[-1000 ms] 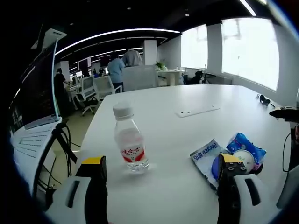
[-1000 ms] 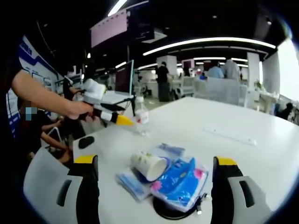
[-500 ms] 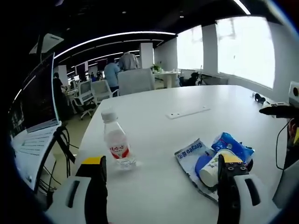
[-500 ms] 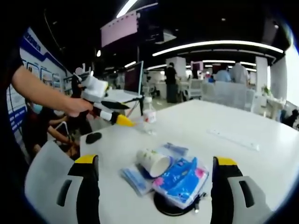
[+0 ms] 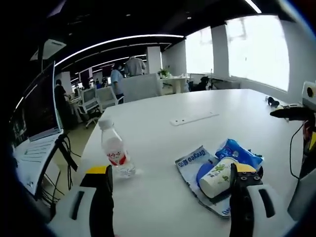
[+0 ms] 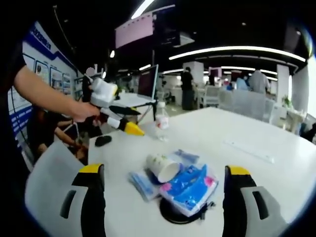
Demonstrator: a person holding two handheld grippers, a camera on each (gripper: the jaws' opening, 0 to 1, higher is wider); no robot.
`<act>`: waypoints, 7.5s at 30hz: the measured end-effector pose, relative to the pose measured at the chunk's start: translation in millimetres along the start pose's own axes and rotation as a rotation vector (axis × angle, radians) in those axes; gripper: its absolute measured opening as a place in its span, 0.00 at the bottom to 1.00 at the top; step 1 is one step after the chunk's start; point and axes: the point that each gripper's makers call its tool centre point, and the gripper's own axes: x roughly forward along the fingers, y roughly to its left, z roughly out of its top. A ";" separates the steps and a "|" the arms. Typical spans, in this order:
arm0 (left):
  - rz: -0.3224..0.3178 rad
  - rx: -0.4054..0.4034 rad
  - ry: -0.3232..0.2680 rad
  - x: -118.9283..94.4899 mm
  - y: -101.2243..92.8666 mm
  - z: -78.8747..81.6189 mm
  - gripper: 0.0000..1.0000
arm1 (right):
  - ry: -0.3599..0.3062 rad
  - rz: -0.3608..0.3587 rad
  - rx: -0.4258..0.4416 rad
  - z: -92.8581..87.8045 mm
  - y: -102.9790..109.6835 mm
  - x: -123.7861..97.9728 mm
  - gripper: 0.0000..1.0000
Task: Arrange the tabletop items into an orderly group along one side of the table until the central work area is clear of visible clutter.
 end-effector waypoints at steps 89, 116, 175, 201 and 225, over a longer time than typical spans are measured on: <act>-0.463 0.553 0.309 67.1 -115.5 -73.6 0.54 | 0.038 -0.166 0.143 -42.5 -20.8 -18.8 0.84; -0.495 0.632 0.307 66.0 -115.1 -79.6 0.39 | 0.053 -0.148 0.156 -47.3 -16.6 -12.1 0.84; -0.705 0.672 0.073 0.2 -187.6 -53.7 0.39 | 0.055 0.080 0.035 -24.1 42.7 15.0 0.02; -0.701 0.689 0.085 -4.3 -200.4 -52.4 0.39 | 0.059 0.141 -0.096 -12.7 61.3 18.3 0.00; -0.701 0.624 0.065 -0.8 -209.7 -55.9 0.40 | 0.110 0.214 -0.146 -26.8 76.0 24.6 0.05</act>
